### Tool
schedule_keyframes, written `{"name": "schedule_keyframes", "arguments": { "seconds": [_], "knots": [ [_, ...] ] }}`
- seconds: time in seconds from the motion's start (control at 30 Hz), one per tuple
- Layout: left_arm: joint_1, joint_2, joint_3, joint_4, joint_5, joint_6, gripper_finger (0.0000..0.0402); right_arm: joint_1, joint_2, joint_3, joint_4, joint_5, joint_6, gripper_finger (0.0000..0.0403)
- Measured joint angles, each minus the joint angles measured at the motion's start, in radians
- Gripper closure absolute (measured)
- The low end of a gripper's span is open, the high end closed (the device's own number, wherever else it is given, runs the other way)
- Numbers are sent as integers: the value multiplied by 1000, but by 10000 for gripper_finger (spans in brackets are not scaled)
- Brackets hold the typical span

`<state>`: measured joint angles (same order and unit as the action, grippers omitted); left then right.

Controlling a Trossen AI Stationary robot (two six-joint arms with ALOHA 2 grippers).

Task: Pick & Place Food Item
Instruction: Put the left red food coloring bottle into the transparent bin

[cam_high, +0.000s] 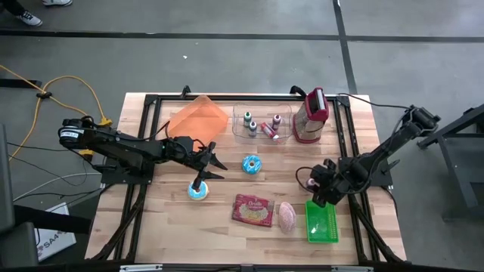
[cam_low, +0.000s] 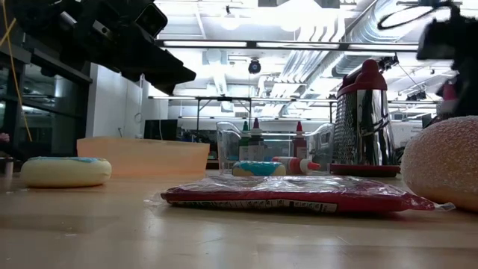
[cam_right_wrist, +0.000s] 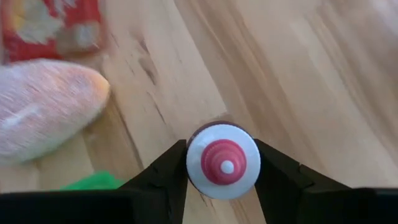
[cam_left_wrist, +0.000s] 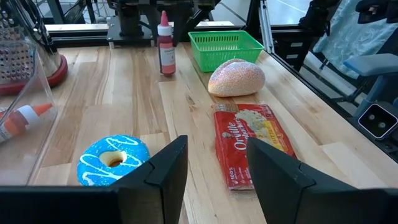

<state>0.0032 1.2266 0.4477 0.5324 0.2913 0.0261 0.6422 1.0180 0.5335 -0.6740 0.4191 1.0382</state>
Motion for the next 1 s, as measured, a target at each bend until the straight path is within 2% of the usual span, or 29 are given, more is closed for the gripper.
{"name": "schedule_keyframes", "arguments": {
  "seconds": [0.3,0.67,0.83,1.0],
  "knots": [
    [0,0,0,0,0,0,243,-139,0,169,-35,-12,-244,261],
    [0,0,0,0,0,0,243,-428,8,348,-57,-119,-466,261],
    [0,0,0,0,0,0,243,-550,77,442,-83,-141,-516,261],
    [0,0,0,0,0,0,243,-626,187,545,-79,-166,-609,261]
  ]
}}
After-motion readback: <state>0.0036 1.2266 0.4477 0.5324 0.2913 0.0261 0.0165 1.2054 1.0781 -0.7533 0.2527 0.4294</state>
